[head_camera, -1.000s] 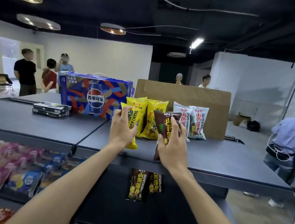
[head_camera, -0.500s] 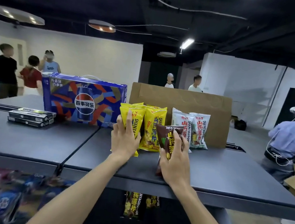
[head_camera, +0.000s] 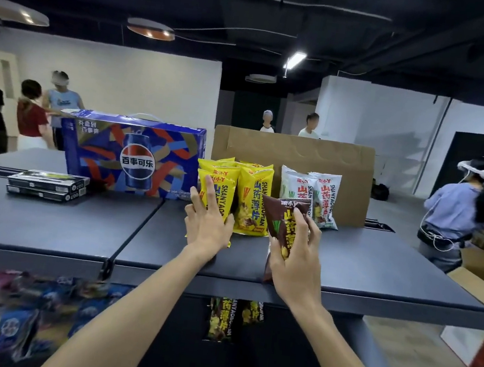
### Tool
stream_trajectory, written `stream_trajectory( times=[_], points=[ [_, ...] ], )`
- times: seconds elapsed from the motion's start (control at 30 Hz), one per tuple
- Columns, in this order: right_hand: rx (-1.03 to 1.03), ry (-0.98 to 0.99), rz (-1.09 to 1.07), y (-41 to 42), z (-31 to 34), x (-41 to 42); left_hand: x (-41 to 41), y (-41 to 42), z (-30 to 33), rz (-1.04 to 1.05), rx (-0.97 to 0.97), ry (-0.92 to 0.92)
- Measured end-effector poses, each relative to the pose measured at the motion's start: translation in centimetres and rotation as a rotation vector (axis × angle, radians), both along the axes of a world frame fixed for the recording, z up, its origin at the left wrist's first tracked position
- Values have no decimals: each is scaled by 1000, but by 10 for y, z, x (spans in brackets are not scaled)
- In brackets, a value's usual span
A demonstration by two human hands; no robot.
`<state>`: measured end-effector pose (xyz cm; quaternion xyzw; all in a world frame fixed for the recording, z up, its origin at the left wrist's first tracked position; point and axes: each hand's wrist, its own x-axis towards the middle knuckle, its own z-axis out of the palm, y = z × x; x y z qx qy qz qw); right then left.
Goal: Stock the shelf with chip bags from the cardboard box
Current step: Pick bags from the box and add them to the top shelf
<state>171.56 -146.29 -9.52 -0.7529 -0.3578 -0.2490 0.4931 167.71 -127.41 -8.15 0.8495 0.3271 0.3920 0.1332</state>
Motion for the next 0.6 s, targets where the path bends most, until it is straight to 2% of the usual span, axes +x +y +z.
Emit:
stream_trajectory(
  times=[0.17, 0.33, 0.6],
  points=[
    [14, 10, -17, -14, -1, -17, -5, -1, 0, 2, -4, -14],
    [-3, 11, -17, -28, -7, -30, -1, -5, 4, 9, 63, -113],
    [12, 47, -9, -43, -23, -42, 1, -2, 0, -21, -23, -9]
  ],
)
